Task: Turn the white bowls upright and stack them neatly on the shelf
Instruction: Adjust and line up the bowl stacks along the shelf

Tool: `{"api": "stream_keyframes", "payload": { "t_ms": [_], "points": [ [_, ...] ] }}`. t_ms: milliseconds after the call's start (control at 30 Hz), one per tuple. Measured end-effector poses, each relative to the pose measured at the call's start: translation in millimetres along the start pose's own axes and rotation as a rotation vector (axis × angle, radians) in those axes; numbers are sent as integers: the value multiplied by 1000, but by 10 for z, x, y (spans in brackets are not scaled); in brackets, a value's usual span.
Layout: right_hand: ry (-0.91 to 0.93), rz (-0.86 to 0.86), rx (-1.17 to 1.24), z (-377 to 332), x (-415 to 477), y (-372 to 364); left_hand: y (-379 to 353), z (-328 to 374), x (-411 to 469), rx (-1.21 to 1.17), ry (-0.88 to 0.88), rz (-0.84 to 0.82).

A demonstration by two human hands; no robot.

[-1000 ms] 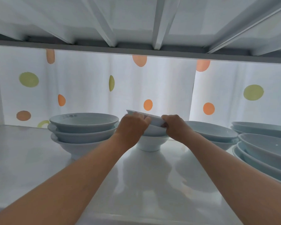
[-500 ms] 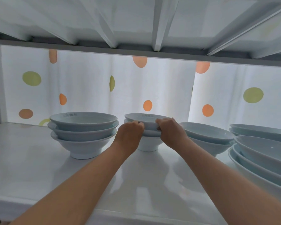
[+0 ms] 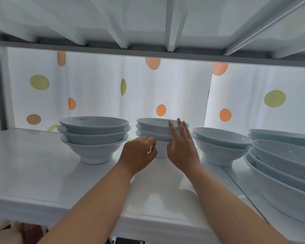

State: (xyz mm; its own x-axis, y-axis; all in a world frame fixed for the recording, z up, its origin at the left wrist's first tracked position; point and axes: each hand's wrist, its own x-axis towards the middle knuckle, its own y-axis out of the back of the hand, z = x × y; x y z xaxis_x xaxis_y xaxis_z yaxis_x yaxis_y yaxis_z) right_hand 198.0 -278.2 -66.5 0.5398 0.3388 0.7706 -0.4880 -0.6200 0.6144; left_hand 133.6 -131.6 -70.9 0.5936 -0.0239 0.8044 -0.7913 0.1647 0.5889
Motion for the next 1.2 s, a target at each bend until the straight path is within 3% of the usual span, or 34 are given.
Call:
{"api": "stream_keyframes", "payload": {
  "t_ms": [133,300,533,700,800,967,1067,1200],
  "points": [
    [28,-27,-14,137,-48,9,5,-17,-4,-138,247,26],
    [-2,-48,16,133,-99,37,-17,-8,-9,-191,314,10],
    [-55,-113,5,50,-157,151,-14,71,-3,-201,236,30],
    [-85,-74,-32,21,-230,457,-17,304,31,-381,221,2],
    [-72,-34,-77,36,-388,771,-28,658,81,-627,230,-120],
    [-29,98,-263,125,-623,1514,-89,1414,41,-1147,404,-532],
    [-97,113,-328,251,-741,1980,-76,1808,20,-1185,338,-652],
    [-234,73,-346,613,-914,2585,-89,2259,48,-1261,273,-662]
  ]
}}
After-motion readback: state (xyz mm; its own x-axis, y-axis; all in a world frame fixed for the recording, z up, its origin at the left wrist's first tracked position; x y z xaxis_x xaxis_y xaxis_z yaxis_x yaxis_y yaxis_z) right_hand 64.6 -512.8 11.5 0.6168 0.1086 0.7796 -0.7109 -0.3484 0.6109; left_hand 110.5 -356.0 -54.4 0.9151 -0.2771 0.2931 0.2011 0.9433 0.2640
